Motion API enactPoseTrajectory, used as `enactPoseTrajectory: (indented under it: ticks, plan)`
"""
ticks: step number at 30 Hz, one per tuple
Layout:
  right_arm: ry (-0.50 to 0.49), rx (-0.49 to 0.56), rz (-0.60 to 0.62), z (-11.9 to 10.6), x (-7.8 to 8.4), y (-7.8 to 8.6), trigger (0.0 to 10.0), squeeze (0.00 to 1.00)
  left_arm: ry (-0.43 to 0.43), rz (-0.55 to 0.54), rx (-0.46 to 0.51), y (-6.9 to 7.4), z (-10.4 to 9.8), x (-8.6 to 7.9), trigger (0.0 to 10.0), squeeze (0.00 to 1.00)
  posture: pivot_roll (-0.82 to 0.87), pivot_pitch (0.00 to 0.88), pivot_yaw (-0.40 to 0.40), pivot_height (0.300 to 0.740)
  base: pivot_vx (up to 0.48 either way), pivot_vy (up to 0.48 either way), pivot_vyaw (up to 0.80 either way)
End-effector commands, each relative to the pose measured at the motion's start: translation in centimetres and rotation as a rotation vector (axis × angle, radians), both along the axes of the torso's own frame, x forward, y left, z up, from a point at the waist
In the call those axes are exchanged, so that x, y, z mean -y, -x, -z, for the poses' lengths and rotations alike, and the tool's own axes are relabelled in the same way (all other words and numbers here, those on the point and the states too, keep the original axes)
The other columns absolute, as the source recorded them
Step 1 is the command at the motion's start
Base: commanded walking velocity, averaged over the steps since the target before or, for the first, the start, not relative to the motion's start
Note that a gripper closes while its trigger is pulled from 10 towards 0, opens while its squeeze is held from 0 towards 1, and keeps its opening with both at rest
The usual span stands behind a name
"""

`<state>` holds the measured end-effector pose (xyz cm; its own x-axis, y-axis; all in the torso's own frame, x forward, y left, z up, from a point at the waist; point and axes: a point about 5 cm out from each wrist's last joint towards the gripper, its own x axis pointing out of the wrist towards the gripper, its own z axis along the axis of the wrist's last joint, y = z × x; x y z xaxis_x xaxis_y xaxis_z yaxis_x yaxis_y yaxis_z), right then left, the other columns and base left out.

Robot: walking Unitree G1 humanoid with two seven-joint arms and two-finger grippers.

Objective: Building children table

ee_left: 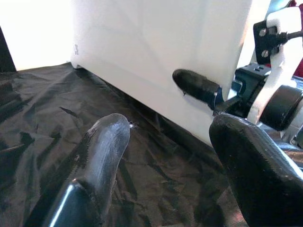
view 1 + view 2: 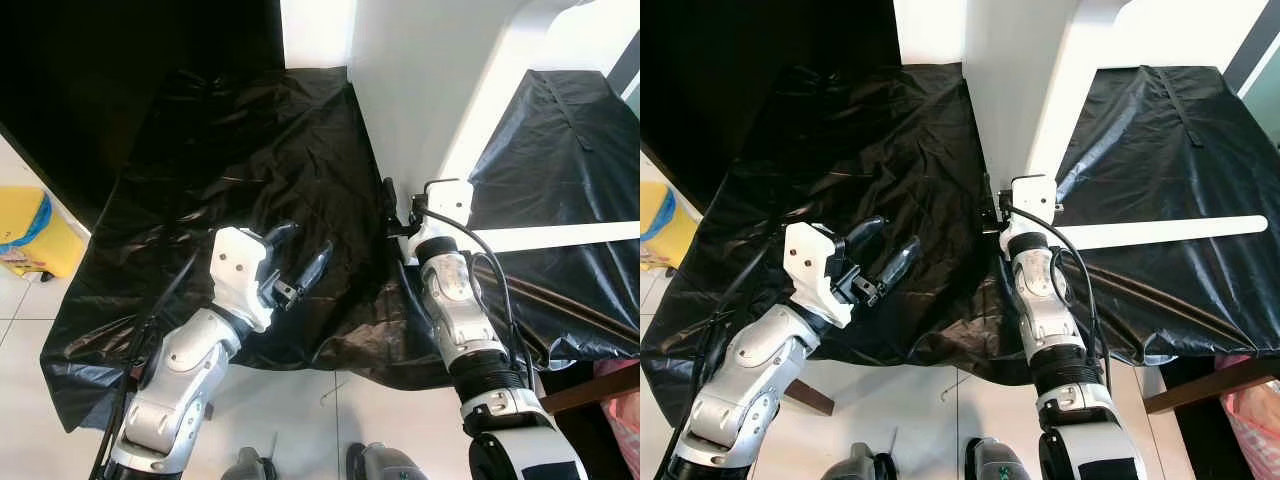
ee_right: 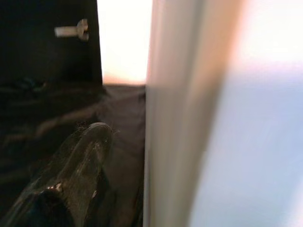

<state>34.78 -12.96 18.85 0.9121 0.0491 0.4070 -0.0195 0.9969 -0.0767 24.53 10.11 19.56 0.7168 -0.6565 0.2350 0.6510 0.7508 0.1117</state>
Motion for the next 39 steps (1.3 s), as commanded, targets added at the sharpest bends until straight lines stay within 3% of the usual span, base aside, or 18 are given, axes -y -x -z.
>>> enactPoseTrajectory:
  ticks: [1, 2, 3, 9, 10, 11, 15, 16, 19, 21, 22, 28, 29, 31, 34, 36, 37, 39]
  plan:
    - [0.002, 0.083, 0.006, -1.9, 0.0, 0.1, 9.8, 0.00, -0.011, 0.013, 0.007, 0.1, 0.0, 0.1, 10.0, 0.00, -0.03, 0.133, 0.026, 0.740, 0.000, 0.000, 0.00]
    - [0.002, 0.083, 0.006, -1.9, 0.0, 0.1, 9.8, 0.00, -0.011, 0.013, 0.007, 0.1, 0.0, 0.1, 10.0, 0.00, -0.03, 0.133, 0.026, 0.740, 0.000, 0.000, 0.00]
    - [0.009, 0.100, 0.008, -2.3, 0.1, 0.2, 0.0, 0.00, -0.012, 0.013, 0.008, 0.1, 0.0, 0.1, 10.0, 0.00, -0.03, 0.133, 0.025, 0.740, 0.000, 0.000, 0.00]
    - [0.080, 0.128, 0.004, -2.6, -0.2, 0.3, 0.0, 0.00, -0.012, 0.013, 0.010, 0.0, 0.0, 0.2, 10.0, 0.00, -0.03, 0.131, 0.024, 0.740, 0.000, 0.000, 0.00]
    - [0.108, 0.137, 0.005, -2.7, -0.3, 0.3, 1.6, 0.00, -0.011, 0.013, 0.010, 0.0, 0.0, 0.2, 10.0, 0.00, -0.03, 0.127, 0.021, 0.740, 0.000, 0.000, 0.00]
    - [0.118, 0.141, 0.007, -2.7, -0.4, 0.4, 10.0, 0.00, -0.012, 0.013, 0.011, 0.0, 0.0, 0.2, 10.0, 0.00, -0.03, 0.125, 0.020, 0.740, 0.000, 0.000, 0.00]
    - [0.107, 0.145, -0.003, -2.9, -0.6, 0.4, 10.0, 0.00, -0.013, 0.013, 0.011, 0.0, 0.0, 0.2, 10.0, 0.00, -0.03, 0.121, 0.019, 0.740, 0.000, 0.000, 0.00]
    - [0.073, 0.137, -0.008, -2.9, -0.6, 0.4, 0.0, 0.00, -0.013, 0.013, 0.011, 0.0, 0.1, 0.2, 10.0, 0.00, -0.03, 0.119, 0.018, 0.740, 0.000, 0.000, 0.00]
    - [-0.006, 0.114, -0.018, -3.0, -0.5, 0.3, 0.0, 0.00, -0.014, 0.012, 0.012, 0.0, 0.1, 0.2, 10.0, 0.00, -0.03, 0.117, 0.016, 0.740, 0.000, 0.000, 0.00]
    - [-0.038, 0.104, -0.018, -3.0, -0.5, 0.3, 2.7, 0.00, -0.014, 0.012, 0.012, 0.0, 0.0, 0.2, 10.0, 0.00, -0.03, 0.117, 0.016, 0.740, 0.000, 0.000, 0.00]
    - [-0.076, 0.101, -0.022, -3.1, -0.4, 0.3, 10.0, 0.00, -0.014, 0.012, 0.012, 0.0, 0.0, 0.2, 10.0, 0.00, -0.03, 0.116, 0.015, 0.740, 0.000, 0.000, 0.00]
    - [-0.131, 0.129, -0.016, -3.9, -0.1, 1.1, 10.0, 0.00, -0.016, 0.009, 0.023, 0.1, -0.2, 0.2, 10.0, 0.00, -0.02, 0.110, 0.005, 0.740, 0.000, 0.000, 0.00]
    - [-0.122, 0.129, -0.015, -3.4, -0.1, 1.8, 2.6, 0.00, -0.012, 0.004, 0.025, 0.0, -0.3, 0.2, 10.0, 0.00, -0.02, 0.113, 0.002, 0.740, 0.000, 0.000, 0.00]
    - [-0.110, 0.124, -0.015, -2.8, -0.1, 2.9, 0.0, 0.00, -0.006, -0.001, 0.028, -0.1, -0.4, 0.2, 10.0, 0.00, -0.03, 0.117, 0.002, 0.740, 0.000, 0.000, 0.00]
    - [-0.088, 0.108, -0.004, -1.8, 0.3, 3.9, 0.0, 0.00, -0.004, -0.004, 0.030, -0.1, -0.4, 0.2, 10.0, 0.00, -0.03, 0.122, 0.003, 0.740, 0.000, 0.000, 0.00]
    - [-0.086, 0.091, 0.007, -1.3, 0.6, 4.3, 2.0, 0.00, -0.003, -0.006, 0.029, -0.1, -0.4, 0.2, 10.0, 0.00, -0.04, 0.124, 0.004, 0.740, 0.000, 0.000, 0.00]
    - [-0.079, 0.067, 0.031, -0.7, 1.2, 5.2, 10.0, 0.00, 0.000, -0.007, 0.028, -0.1, -0.3, 0.2, 10.0, 0.00, -0.04, 0.129, 0.006, 0.740, 0.000, 0.000, 0.00]
    - [-0.074, 0.051, 0.040, -0.3, 1.6, 5.7, 10.0, 0.00, 0.002, -0.007, 0.026, -0.2, -0.3, 0.3, 10.0, 0.00, -0.05, 0.135, 0.007, 0.740, 0.000, 0.000, 0.00]
